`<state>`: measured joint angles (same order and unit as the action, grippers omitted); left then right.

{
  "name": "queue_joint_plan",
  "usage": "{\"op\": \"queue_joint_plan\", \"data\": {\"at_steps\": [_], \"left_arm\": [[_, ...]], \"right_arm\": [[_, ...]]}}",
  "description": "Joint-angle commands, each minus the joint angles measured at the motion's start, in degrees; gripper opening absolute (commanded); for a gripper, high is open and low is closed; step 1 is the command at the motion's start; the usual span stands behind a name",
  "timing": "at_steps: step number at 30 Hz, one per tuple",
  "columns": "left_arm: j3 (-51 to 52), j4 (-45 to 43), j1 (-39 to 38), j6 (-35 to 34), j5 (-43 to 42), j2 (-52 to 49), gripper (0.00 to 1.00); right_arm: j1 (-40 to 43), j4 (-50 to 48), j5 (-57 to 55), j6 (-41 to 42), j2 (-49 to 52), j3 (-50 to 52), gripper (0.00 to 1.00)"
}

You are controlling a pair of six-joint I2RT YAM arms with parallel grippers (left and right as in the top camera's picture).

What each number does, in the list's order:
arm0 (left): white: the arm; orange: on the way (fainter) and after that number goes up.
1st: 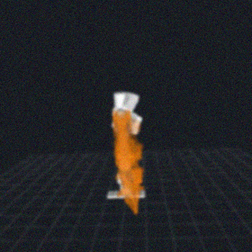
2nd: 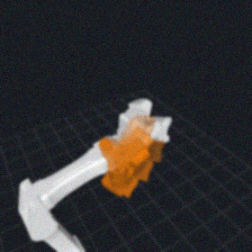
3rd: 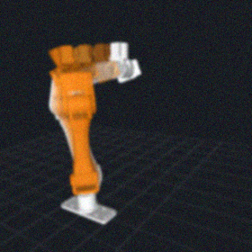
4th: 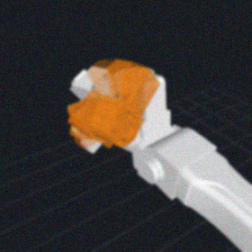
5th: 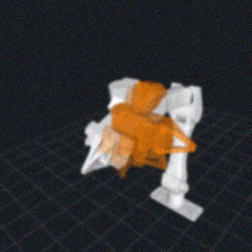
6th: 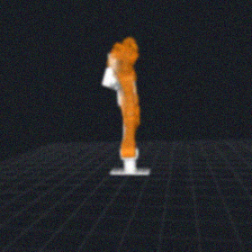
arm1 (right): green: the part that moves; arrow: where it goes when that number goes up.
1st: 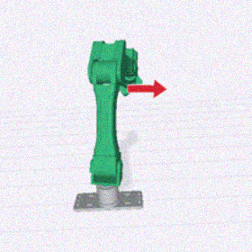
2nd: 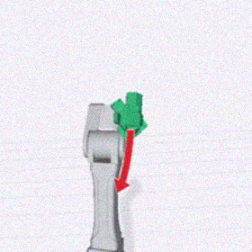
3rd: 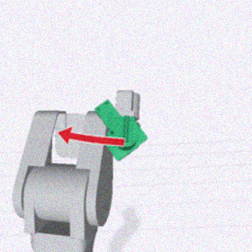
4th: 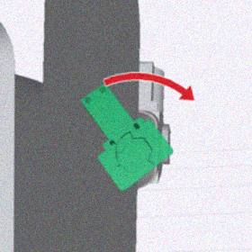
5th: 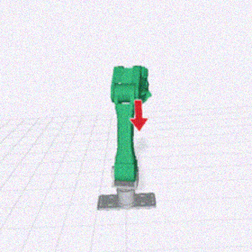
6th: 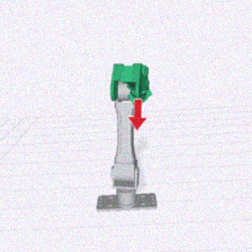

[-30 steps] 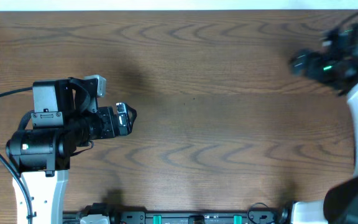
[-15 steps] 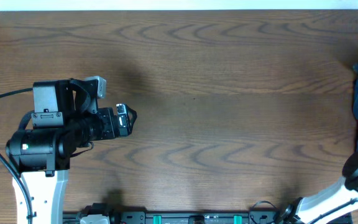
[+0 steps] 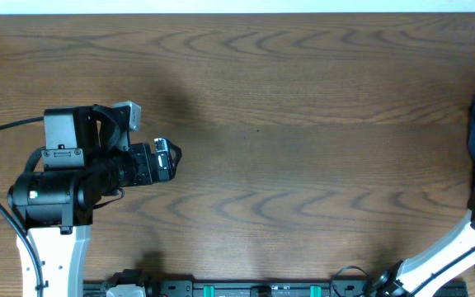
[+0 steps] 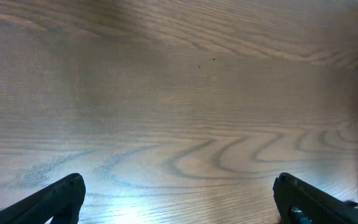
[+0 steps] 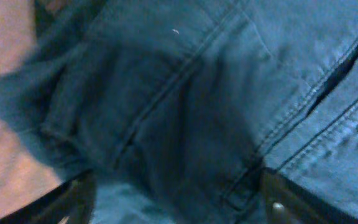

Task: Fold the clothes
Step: 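Reach the right gripper to the blue shorts at the table's right edge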

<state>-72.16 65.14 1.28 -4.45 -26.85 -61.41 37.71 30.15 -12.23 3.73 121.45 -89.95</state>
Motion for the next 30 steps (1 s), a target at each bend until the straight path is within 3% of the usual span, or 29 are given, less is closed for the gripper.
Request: {"op": "queue_joint_plan", "data": {"at_steps": [1, 3, 5, 7, 11, 12, 13, 15, 17, 25, 30], "left_arm": [[-1.20, 0.20, -0.24, 0.70, -0.83, 0.09, 0.98], [-1.20, 0.20, -0.24, 0.70, -0.81, 0.09, 0.98], [-1.20, 0.20, -0.24, 0.70, -0.81, 0.09, 0.98], [-1.20, 0.20, -0.24, 0.70, -0.81, 0.09, 0.98], [-1.20, 0.17, -0.24, 0.70, -0.81, 0.09, 0.98], [-1.20, 0.17, -0.24, 0.70, -0.81, 0.09, 0.98], [-1.20, 0.20, -0.24, 0.72, -0.81, 0.09, 0.98], [-1.20, 0.22, -0.24, 0.72, -0.81, 0.11, 0.98], [-1.20, 0.37, -0.24, 0.72, -0.81, 0.09, 0.98], [-1.20, 0.39, -0.24, 0.70, -0.81, 0.09, 0.98], [-1.20, 0.35, -0.24, 0.70, -0.81, 0.09, 0.98]], "right_arm": [[0.52, -0.02, -1.73, -0.52, 1.38, -0.92, 0.72], [0.52, 0.00, -1.16, -0.42, 0.76, -1.22, 0.60], [0.46, 0.20, -0.02, -0.39, -0.68, -1.57, 0.29], [0.42, 0.15, 0.68, -0.35, -2.80, -1.62, 0.09], [0.24, 0.28, 1.20, 1.77, -7.65, -1.62, 0.01], [0.20, 0.37, 2.25, 1.79, -8.70, -1.62, 0.02], [0.17, 0.44, 3.23, 1.79, -9.49, -1.62, 0.12], [0.13, 0.39, 4.11, 1.79, -10.25, -1.62, 0.72], [0.15, 0.46, 4.09, 1.73, -9.90, -1.46, 0.86], [0.15, 0.31, 2.51, -2.23, -2.64, -0.81, 0.95], [0.15, -0.17, 1.09, -2.75, 0.55, -0.81, 0.92]]}}
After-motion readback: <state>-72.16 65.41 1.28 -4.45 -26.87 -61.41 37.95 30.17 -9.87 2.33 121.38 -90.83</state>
